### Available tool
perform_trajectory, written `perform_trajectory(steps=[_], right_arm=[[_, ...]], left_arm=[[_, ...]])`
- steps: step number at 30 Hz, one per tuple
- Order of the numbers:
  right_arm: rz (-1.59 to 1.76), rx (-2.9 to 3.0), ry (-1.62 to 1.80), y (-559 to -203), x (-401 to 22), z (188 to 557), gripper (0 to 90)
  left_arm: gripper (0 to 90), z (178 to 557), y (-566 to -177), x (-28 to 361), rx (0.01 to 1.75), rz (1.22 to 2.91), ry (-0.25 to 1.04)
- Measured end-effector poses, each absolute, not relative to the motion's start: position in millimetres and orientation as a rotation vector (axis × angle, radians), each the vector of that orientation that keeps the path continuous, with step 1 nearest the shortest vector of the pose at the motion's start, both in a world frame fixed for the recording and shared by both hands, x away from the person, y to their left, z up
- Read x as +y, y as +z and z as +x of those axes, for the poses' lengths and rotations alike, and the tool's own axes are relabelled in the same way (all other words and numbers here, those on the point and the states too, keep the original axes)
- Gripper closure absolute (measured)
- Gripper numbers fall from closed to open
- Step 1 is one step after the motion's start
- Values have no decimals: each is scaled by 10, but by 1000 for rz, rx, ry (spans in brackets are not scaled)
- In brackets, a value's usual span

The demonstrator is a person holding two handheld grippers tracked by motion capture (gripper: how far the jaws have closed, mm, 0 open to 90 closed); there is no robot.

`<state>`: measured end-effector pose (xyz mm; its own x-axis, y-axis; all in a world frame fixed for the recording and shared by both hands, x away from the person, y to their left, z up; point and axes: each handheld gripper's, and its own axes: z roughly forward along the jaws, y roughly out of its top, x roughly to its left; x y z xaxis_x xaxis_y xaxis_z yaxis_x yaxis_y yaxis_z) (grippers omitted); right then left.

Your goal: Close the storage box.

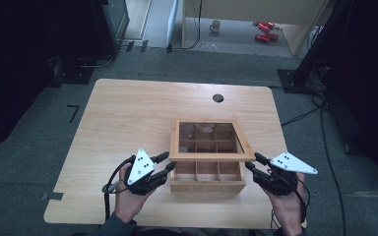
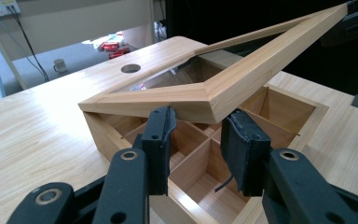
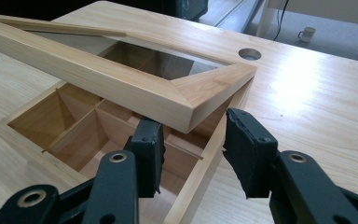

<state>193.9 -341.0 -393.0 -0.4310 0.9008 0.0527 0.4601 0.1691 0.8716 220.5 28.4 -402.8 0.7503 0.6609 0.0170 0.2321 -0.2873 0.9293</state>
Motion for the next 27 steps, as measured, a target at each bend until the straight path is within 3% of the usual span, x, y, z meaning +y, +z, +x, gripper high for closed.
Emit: perform_trajectory(steps=[27], right_arm=[[1330,1980,1193,-4154,-3419,1791,577]], left_arm=[[615,2078,-4268,244,736,1885,486]])
